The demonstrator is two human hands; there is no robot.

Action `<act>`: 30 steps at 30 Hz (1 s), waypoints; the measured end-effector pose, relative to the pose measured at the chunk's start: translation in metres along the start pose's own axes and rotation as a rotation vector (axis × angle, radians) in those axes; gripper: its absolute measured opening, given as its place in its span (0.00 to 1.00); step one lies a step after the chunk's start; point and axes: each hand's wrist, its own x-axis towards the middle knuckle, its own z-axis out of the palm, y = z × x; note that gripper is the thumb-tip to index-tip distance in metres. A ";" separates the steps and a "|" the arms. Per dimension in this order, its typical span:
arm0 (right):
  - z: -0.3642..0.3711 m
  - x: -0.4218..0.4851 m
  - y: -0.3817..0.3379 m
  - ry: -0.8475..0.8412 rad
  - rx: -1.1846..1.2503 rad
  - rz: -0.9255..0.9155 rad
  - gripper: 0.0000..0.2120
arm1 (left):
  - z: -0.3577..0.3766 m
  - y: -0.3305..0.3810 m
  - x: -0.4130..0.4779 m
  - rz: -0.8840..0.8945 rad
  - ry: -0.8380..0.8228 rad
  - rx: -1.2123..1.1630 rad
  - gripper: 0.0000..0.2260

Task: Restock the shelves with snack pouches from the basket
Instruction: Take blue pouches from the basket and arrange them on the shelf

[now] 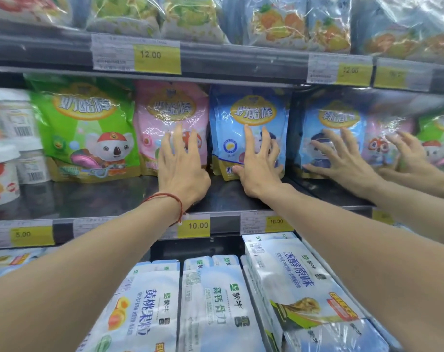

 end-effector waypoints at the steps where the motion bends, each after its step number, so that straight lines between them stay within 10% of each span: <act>1: 0.001 0.002 0.000 -0.007 0.003 0.004 0.46 | 0.003 -0.003 0.002 -0.025 0.004 0.012 0.39; 30: -0.005 -0.010 -0.005 -0.102 0.064 0.005 0.42 | -0.009 -0.016 -0.002 -0.145 -0.237 -0.070 0.39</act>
